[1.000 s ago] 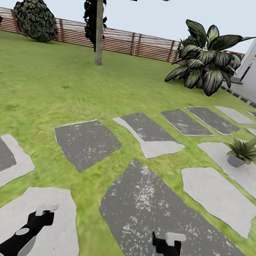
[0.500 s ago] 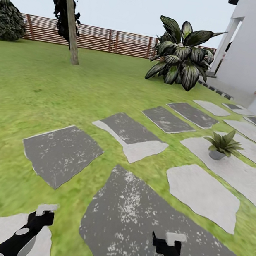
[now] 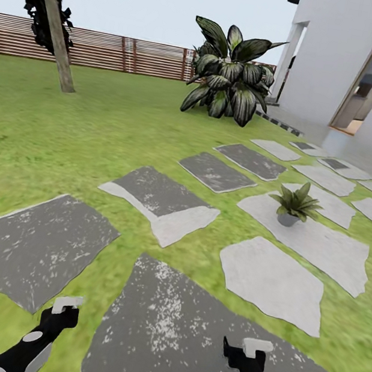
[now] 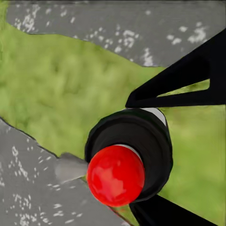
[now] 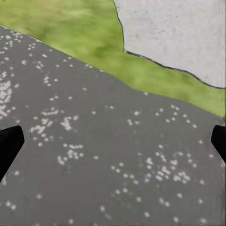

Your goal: Pick up the pesticide atomizer in the garden and spray insectifuge to fully cover both potted plants in the garden.

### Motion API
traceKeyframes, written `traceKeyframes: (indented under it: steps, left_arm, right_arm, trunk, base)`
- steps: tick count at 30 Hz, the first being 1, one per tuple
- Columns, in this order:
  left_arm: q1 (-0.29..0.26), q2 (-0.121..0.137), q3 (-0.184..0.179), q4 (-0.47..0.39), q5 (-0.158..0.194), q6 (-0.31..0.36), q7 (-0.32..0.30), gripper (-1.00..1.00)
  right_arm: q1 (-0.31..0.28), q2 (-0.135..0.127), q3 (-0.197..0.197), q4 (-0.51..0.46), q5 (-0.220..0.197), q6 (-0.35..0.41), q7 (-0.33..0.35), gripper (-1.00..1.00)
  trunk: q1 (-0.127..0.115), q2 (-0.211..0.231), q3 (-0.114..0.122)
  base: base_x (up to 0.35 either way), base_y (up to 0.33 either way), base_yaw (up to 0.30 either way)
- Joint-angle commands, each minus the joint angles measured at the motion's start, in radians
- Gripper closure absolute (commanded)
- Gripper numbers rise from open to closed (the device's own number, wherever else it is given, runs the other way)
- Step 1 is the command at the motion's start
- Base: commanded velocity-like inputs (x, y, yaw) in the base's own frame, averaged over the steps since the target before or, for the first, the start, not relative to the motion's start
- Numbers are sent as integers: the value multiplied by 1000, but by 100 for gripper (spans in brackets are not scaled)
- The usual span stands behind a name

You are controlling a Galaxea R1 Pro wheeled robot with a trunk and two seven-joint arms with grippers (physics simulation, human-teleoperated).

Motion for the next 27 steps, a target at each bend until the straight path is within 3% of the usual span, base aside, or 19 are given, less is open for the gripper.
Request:
traceKeyframes:
  steps: [1, 8, 27]
  left_arm:
    - [0, 0, 2, 1, 0, -3, -1, 100]
    - [0, 0, 2, 1, 0, -3, -1, 100]
    - [0, 0, 2, 1, -1, -3, -1, 100]
  right_arm:
    - [-1, 0, -12, 1, 4, -3, -1, -100]
    - [-1, 2, -39, 2, 5, -3, -1, -100]
    - [-1, 0, -41, 1, 4, -1, 1, -100]
  trunk:
    - [0, 0, -1]
    - [0, 0, 0]
    - [0, 0, 4]
  base:
    - [340, 0, -300]
    - [340, 0, -300]
    - [340, 0, -300]
